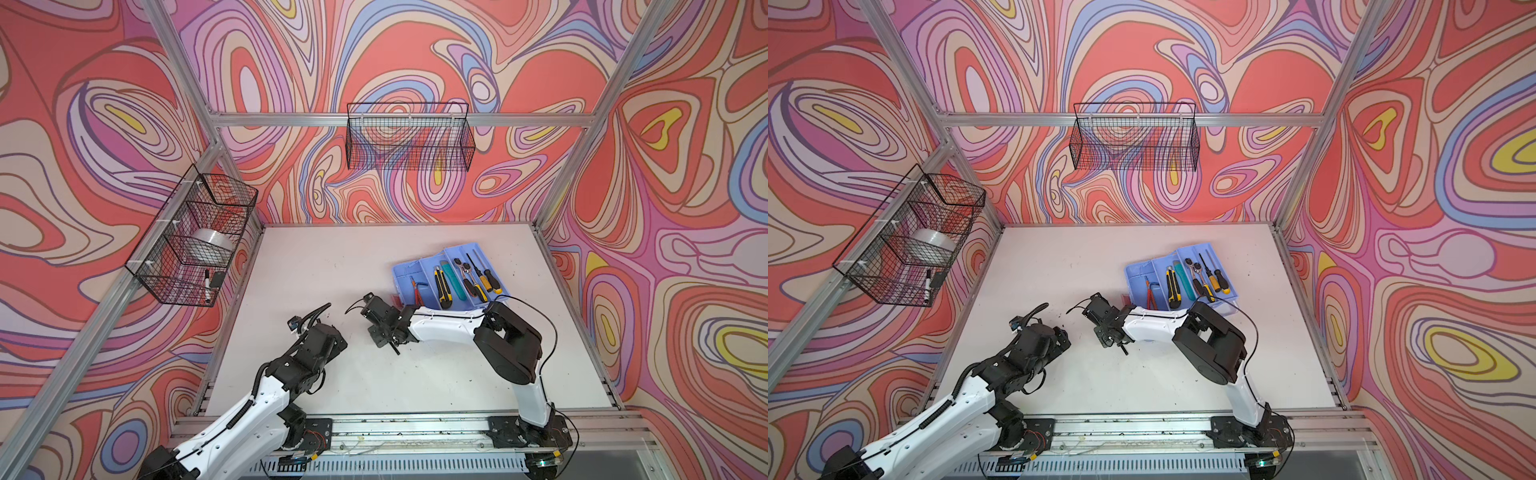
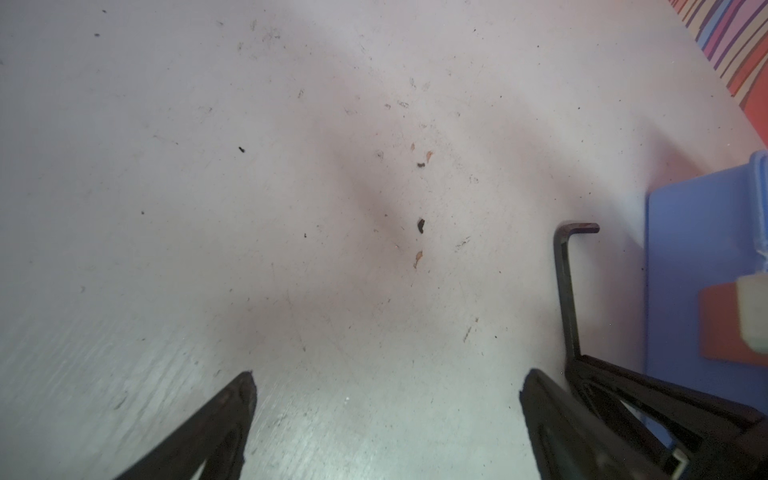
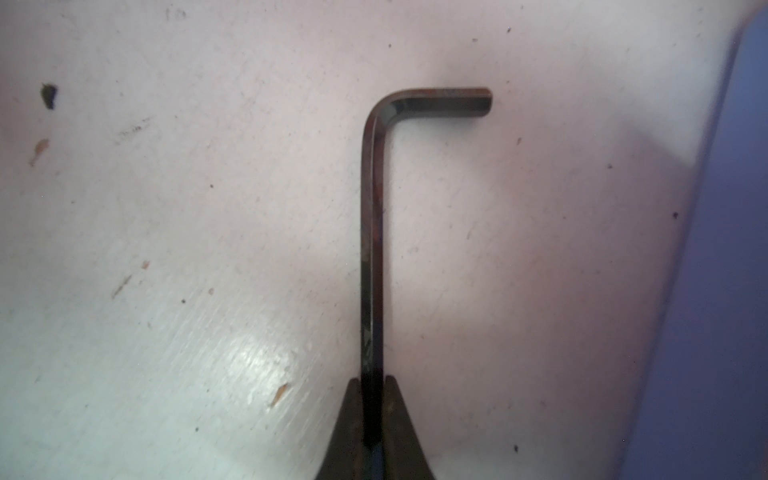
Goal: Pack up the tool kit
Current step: 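Lift the black hex key off the table with the right gripper, then lower the black hex key into the large compartment and open the right gripper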
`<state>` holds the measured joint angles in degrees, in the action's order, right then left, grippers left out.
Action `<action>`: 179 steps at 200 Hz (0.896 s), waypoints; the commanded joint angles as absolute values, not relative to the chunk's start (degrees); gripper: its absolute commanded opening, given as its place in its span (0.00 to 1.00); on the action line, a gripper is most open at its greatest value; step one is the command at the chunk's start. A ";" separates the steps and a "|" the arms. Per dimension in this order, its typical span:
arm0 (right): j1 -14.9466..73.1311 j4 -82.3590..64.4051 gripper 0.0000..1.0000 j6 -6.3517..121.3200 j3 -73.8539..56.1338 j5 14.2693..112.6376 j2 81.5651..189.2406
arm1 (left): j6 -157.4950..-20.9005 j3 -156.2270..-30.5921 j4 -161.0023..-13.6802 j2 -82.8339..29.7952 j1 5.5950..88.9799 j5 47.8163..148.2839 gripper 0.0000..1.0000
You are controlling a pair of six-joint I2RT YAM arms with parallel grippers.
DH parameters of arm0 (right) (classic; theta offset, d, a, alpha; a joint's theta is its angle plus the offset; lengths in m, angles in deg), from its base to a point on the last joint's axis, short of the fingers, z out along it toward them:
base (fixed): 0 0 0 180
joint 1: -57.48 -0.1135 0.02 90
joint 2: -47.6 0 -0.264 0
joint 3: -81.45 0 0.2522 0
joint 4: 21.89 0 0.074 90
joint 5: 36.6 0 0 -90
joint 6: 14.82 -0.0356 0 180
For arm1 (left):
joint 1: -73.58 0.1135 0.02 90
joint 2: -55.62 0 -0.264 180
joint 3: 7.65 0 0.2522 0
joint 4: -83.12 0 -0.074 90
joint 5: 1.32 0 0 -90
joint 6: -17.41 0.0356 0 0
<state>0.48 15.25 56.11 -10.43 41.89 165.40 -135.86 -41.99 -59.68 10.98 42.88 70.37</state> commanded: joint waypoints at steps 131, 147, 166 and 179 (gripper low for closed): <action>0.57 19.17 0.00 55.40 -11.49 39.75 153.14 | -136.82 -41.80 -57.37 12.38 43.17 69.18 1.00; 0.91 19.53 0.00 55.89 -11.50 38.91 151.40 | -136.82 -41.80 -57.46 12.29 43.16 69.26 1.00; 1.76 19.70 0.00 56.54 -11.12 37.44 149.48 | -136.85 -41.78 -57.72 12.20 43.17 69.42 1.00; 2.86 19.60 0.00 57.00 -10.48 36.73 147.15 | -136.93 -41.74 -57.97 12.04 43.17 69.60 1.00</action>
